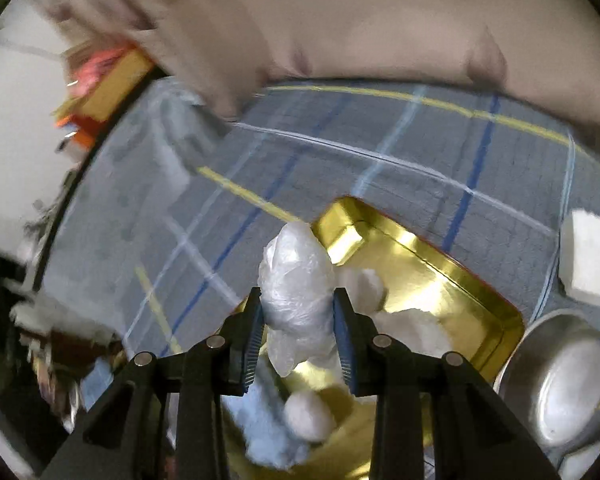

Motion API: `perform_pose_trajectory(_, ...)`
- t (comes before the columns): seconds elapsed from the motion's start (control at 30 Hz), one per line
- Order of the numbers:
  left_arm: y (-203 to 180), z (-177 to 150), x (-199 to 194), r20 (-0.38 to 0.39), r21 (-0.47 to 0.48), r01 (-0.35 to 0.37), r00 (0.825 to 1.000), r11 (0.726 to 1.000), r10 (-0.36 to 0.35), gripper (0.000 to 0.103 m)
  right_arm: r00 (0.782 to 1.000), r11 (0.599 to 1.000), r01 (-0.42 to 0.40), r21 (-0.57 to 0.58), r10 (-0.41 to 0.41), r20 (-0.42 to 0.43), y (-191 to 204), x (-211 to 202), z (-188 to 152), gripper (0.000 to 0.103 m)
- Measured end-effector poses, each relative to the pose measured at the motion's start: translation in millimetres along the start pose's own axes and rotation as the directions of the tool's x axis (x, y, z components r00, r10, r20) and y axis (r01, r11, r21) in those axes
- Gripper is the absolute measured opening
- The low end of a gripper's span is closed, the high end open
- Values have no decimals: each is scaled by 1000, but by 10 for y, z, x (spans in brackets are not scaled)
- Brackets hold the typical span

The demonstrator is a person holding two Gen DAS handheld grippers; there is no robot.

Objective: Organize soft objects
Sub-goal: 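Carry the white plastic bag into the tin and open the right gripper, then move the left gripper to the white foam block and grasp it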

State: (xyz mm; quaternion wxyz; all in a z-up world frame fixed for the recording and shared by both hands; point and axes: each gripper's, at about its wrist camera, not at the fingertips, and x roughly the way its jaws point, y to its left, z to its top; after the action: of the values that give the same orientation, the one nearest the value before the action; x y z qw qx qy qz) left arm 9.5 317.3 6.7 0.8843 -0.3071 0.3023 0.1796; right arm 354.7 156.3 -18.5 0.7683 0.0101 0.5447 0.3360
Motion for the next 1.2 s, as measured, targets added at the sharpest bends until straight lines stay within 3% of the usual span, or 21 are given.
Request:
perform_pose_trajectory(0.07,-17,2,-8,6,11,-4,1000,1000,4,55,1000,999,13,43,-13,-19,-55,112,34,31)
perform_pose_trajectory(0.13,-21,5,-7,7,14,-5,1000,1000,5,55,996,994,82,77,-80,-34,-105,206,54,31)
perform_pose_trajectory(0.23,-12,7,-6,5,10,-2,1000,1000,2,55,996,989,83,122,-77,-54,-185,316,76,31)
perform_pose_trajectory(0.4,29,13,-1,-4,-8,3,1000,1000,-3,55,990,988,134,82,-128,-65,-134,450,76,32)
perform_pose_trajectory(0.5,24,15,-2,-9,-9,-1,1000,1000,1,55,986,986,168,18,-167,-15,-33,416,83,38)
perform_pose_trajectory(0.6,12,10,0,-13,-6,-3,1000,1000,3,55,979,980,199,7,-199,36,-25,301,61,60)
perform_pose_trajectory(0.7,-17,-14,23,-26,8,-11,1000,1000,11,55,978,985,175,-4,-173,115,-42,66,4,62)
perform_pose_trajectory(0.83,-58,-52,83,-48,32,-18,999,999,19,55,974,998,53,28,-58,220,-164,-355,-146,62)
perform_pose_trajectory(0.93,-102,-86,103,-47,64,-37,998,997,40,55,940,999,48,14,-50,337,-215,-771,-461,62)
perform_pose_trajectory(1.03,-147,-126,107,-41,88,-44,998,995,48,55,884,989,150,-7,-130,449,-278,-1205,-946,71)
perform_pose_trajectory(1.13,-193,-176,124,-44,120,-59,997,991,65,55,809,959,280,30,-253,530,-490,-1608,-1487,78)
perform_pose_trajectory(1.2,-258,-221,138,-56,149,-58,996,987,67,55,735,912,402,84,-376,565,-701,-1870,-1849,81)
